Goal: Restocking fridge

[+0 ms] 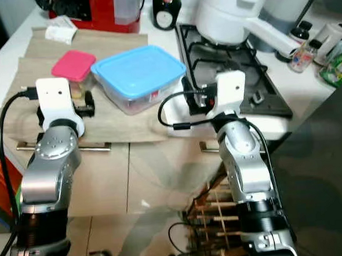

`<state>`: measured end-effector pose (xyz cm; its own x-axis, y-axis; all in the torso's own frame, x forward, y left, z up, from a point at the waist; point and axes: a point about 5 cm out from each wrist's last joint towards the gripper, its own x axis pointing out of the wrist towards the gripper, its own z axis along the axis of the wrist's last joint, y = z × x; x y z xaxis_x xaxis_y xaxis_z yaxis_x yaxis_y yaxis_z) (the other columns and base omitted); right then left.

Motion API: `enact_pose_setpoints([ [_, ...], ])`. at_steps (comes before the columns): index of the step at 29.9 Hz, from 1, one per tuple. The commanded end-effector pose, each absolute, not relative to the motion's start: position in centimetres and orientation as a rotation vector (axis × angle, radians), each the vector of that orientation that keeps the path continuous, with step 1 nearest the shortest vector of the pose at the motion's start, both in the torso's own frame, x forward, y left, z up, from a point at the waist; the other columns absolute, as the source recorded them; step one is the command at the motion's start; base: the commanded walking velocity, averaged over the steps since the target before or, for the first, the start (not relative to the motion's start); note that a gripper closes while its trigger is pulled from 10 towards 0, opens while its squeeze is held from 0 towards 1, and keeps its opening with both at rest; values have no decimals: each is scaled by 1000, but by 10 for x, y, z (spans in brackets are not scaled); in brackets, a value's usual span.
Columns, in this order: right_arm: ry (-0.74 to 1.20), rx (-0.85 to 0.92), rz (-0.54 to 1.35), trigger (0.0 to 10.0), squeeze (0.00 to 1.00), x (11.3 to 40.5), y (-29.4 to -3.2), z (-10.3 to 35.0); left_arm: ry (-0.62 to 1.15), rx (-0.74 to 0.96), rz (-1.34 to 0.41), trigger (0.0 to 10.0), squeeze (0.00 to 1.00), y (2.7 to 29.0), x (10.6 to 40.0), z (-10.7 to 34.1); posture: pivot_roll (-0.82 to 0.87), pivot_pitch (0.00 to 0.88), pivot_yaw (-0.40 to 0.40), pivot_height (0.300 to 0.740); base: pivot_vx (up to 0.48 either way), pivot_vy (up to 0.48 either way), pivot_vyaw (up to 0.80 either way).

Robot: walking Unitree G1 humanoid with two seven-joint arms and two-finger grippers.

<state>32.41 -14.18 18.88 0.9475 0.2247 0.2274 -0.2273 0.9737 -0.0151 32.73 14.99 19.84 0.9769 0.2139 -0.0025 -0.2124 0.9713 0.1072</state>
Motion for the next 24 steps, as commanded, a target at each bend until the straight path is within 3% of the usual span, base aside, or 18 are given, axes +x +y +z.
enact_pose_setpoints([
  [1, -224, -3, 205, 10000, 0, 325, -150, 187, -2, 105, 194, 10000, 0, 141, 330, 202, -22, 77, -170, 740, 0, 0, 0],
  [17, -226, -8, 197, 10000, 0, 324, -152, 187, -15, 201, 147, 10000, 0, 157, 349, 194, -34, 72, -163, 740, 0, 0, 0],
  [24, -214, 102, 422, 10000, 0, 314, -138, 199, -20, 199, 105, 10000, 0, 162, 359, 189, -39, 76, -162, 740, 0, 0, 0],
])
